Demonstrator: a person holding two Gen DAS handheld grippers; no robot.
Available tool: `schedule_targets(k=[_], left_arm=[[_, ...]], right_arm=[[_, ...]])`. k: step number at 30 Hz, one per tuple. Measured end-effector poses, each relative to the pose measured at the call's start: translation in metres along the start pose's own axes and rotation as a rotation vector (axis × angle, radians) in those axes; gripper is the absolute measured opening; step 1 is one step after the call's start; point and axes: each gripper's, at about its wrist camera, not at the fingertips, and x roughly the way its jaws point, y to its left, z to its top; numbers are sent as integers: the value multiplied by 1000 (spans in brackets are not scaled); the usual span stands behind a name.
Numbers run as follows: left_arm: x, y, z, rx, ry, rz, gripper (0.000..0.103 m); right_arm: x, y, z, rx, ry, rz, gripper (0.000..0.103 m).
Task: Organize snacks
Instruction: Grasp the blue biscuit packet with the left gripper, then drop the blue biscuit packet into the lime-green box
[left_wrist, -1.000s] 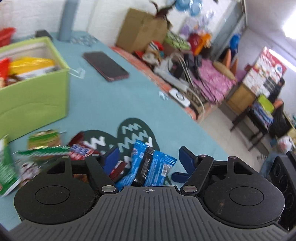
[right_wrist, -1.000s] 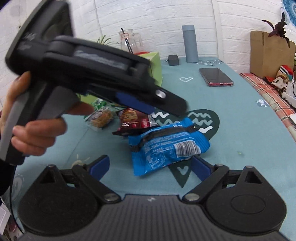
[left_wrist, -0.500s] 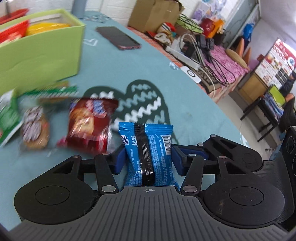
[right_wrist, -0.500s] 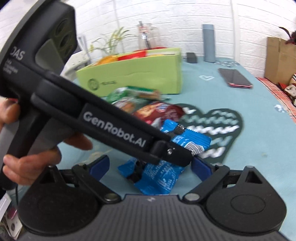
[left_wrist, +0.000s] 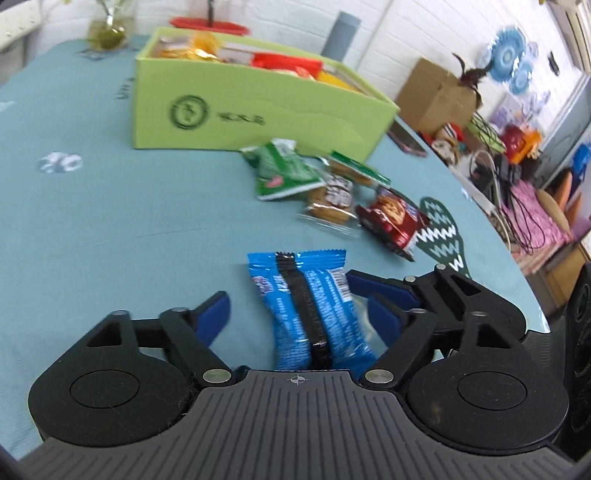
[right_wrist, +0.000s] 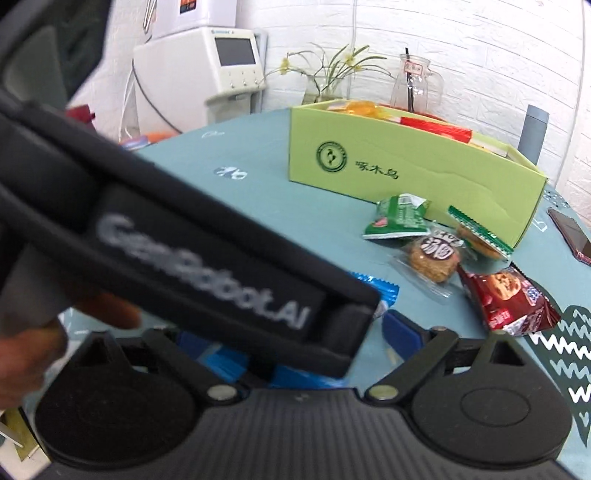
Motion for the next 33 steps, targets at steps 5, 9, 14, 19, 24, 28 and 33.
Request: schedule_targets(k=[5,9,14,19,24,28,33], left_arm=[[0,3,-7,14,-9,-29,72],[1,4,-8,13,-10,-56,66],[-1,5,-8,4,-8,-59,63],[-2,0,-17,44,-21,-50,25],[-6,-10,-3,45,-52,-46,18],[-10,-22,34,68,-115,-59,16],[-7,-26,112,89,-208,-61,16]], right_arm=[[-7,-4,-3,77,34,9,102],[-30,-3,-14,108,-25,-53,102],[-24,-4,-12,92,-9,-11,101],[-31,1,-6,61,-6,39,68],[-35,-11,4,75,-42,28,68],[-39,-28,30,50,-109,-3,69],[-21,-67,90,-17,-200,-28,70]])
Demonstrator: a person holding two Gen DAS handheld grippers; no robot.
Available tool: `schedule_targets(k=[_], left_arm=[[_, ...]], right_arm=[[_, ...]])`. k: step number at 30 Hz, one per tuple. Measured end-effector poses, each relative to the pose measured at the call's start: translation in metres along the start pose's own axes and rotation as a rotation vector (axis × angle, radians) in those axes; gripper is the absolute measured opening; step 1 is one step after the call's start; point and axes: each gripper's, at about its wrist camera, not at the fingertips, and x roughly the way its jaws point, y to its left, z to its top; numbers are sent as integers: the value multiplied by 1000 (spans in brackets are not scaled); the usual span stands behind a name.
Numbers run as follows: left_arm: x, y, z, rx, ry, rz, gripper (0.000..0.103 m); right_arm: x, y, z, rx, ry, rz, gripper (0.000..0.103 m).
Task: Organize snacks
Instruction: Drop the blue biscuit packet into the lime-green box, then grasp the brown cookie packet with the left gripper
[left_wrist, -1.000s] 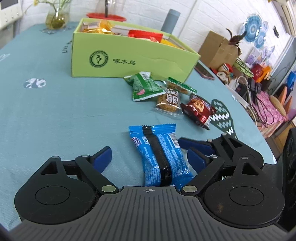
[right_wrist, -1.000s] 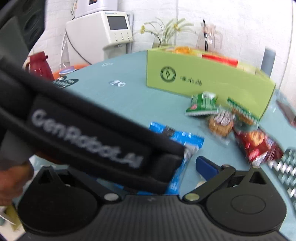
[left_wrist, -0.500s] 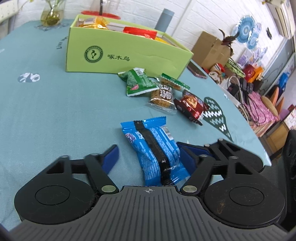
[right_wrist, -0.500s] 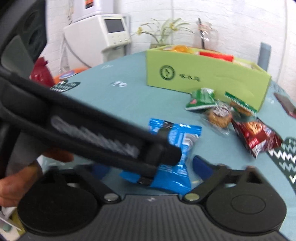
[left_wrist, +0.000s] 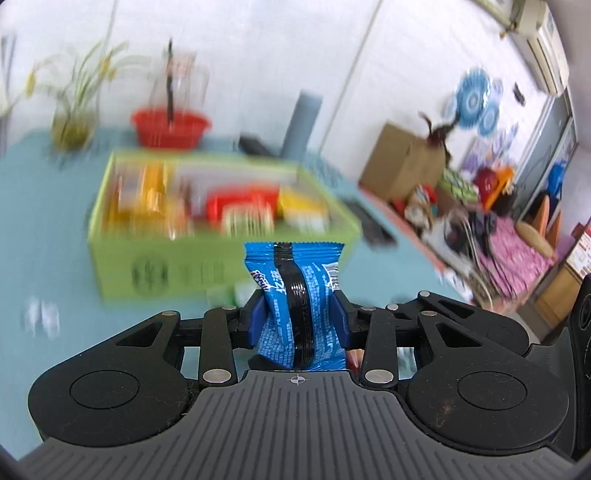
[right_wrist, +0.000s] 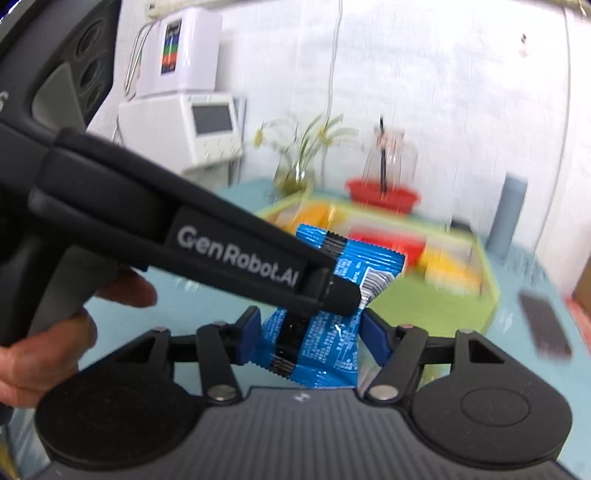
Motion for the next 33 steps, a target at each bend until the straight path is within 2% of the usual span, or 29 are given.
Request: schedule_targets(k=[4,8,12,15,16,17,19,21,22,23,26,29,33], left_arm=[[37,17,63,17,-27,40,16],[91,43,99,26,24,94,16],[137,74,96,3,88,129,19],[144,84,86,-2,78,106,34],[143,83,85,8,72,104,38],[139,80,85,19,59,101,43],[125,73,87,27,28,90,48],[101,64,89,34,-22,74,51],[85,58,90,37,-53,68,56],[71,53,88,37,-79,58,62],[34,38,71,40,-110,-11,63],[21,22,40,38,-61,-77,62],[39,-6,-8,46,72,-141,56]], right_arm=[[51,-36,41,-5,-2,31,72],[115,-67,61,17,74,66,72],[164,-86,55,63,167,127,78],[171,-83,45,47,163,129,87],[171,-80,45,31,161,115,87],[167,-77,47,13,153,99,87],[147,-77,51,-9,104,75,93],[115,-82,51,-17,46,56,93],[98,-83,50,-21,20,39,93],[78,-83,44,-20,-5,24,93],[23,-90,17,17,-41,1,93],[-11,-97,-29,126,12,-29,93],[-37,-100,-89,284,96,-65,93]])
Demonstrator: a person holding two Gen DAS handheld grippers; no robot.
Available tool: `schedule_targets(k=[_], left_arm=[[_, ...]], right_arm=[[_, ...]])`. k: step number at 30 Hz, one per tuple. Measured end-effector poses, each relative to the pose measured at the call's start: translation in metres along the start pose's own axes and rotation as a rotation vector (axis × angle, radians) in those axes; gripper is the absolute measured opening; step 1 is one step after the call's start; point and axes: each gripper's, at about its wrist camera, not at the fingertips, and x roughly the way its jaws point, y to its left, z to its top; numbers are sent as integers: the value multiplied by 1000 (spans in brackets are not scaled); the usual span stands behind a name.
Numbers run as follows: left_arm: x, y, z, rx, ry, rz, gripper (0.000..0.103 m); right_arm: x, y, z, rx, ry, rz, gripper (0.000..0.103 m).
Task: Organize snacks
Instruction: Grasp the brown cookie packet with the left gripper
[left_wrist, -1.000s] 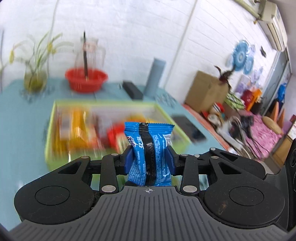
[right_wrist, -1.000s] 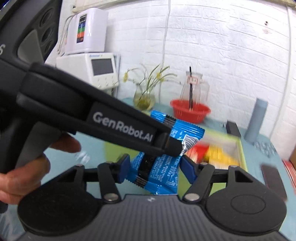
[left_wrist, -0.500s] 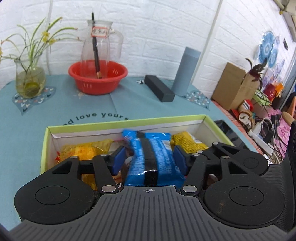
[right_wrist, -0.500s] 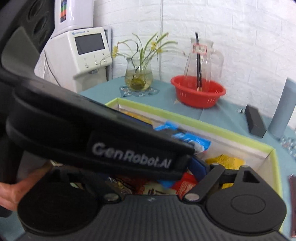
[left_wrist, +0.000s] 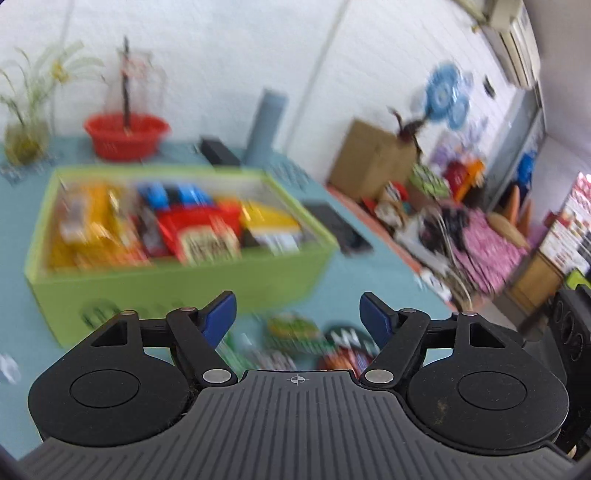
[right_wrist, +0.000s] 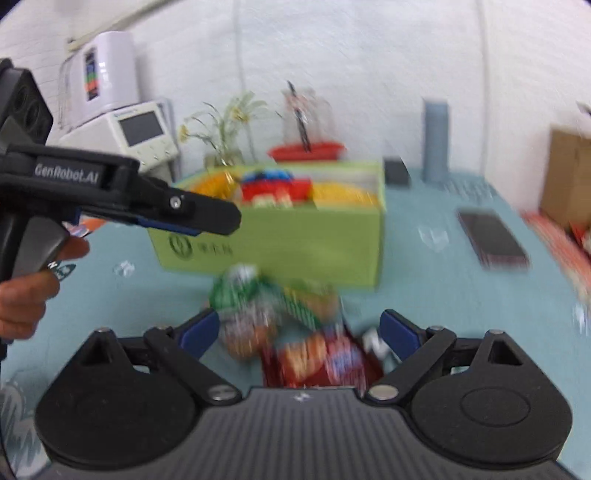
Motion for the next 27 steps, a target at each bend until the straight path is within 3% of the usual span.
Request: schedule_targets(k=[2,5,10,13,22,27], left_arm=[[23,-12,-16,-13,81,-21,49],[52,-31,-27,9,164,-50,47],[83,-42,-27,59,211,13,45],[96,-38,-32,35,266,-8,34],[65,-46,-62,-7,250,2,33],[28,-56,-92,-41,212,54,35]], right_arm=[[-5,-7,-15,49,29,9,93],[-2,-6,-26,46,64,19,93],[15,0,-26,6,102,68,93],[24,1,-18,-40,112,76,93],[6,18,-32,-84,108,111,93],[-12,45,-48,-138,108,131,93]])
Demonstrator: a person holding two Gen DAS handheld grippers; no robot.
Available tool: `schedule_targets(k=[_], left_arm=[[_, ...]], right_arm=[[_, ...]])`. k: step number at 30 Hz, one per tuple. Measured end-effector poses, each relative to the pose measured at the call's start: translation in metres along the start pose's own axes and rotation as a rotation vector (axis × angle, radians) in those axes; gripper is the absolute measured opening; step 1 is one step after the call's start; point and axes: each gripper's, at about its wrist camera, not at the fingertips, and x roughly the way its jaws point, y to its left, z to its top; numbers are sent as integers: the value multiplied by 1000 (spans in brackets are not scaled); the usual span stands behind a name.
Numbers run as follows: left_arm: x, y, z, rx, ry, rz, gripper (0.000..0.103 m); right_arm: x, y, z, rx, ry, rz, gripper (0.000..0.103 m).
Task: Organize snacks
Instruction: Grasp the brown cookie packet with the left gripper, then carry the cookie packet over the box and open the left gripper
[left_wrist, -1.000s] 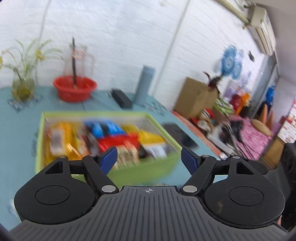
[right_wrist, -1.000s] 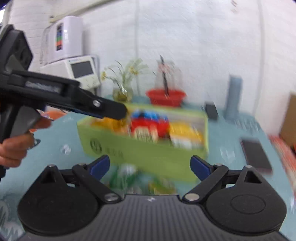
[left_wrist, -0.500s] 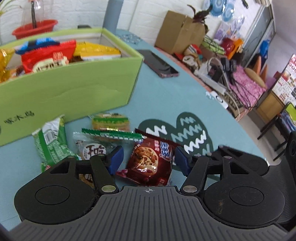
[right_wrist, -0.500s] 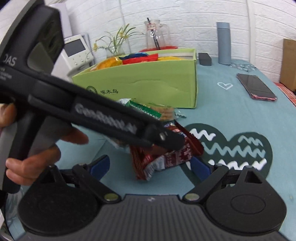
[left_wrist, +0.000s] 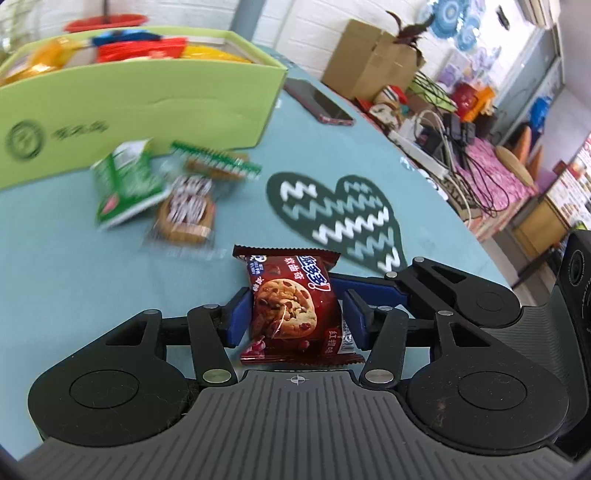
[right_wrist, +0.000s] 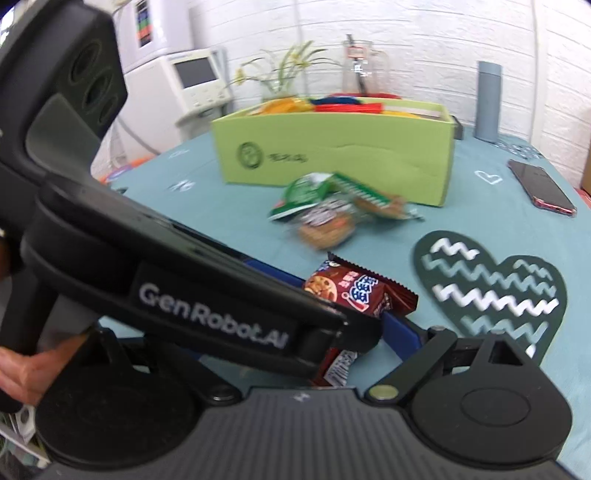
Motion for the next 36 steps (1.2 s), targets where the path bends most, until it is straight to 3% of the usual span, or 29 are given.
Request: schedule_targets(k=[12,22,27,28,31,33,36], left_arm=[[-29,10,-30,-64,-38,20,39],[-42,15,-38,-81,-78,18,57],[-35,11,-36,-61,-64,23,48],[-35,11,-37,-56,-64,17,39],[-37,14,-40,-49,-69,18,27],[-41,17,-40,-65,-72,19,24],[-48,19,-31,-87,-90,10,23]], right_arm=[[3,41,-15,-15,-1,-42,93],[-10,39,-24,39,-19,-82,93],[-2,45,-22,12,-19,-72,93],[-1,47,-23,6,-24,-64,91],[-4,50,-24,-23,-38,-98,76],[-7,44,-22,11,-39,-74,70],[-11,42,-12,12,-60,-66,70]])
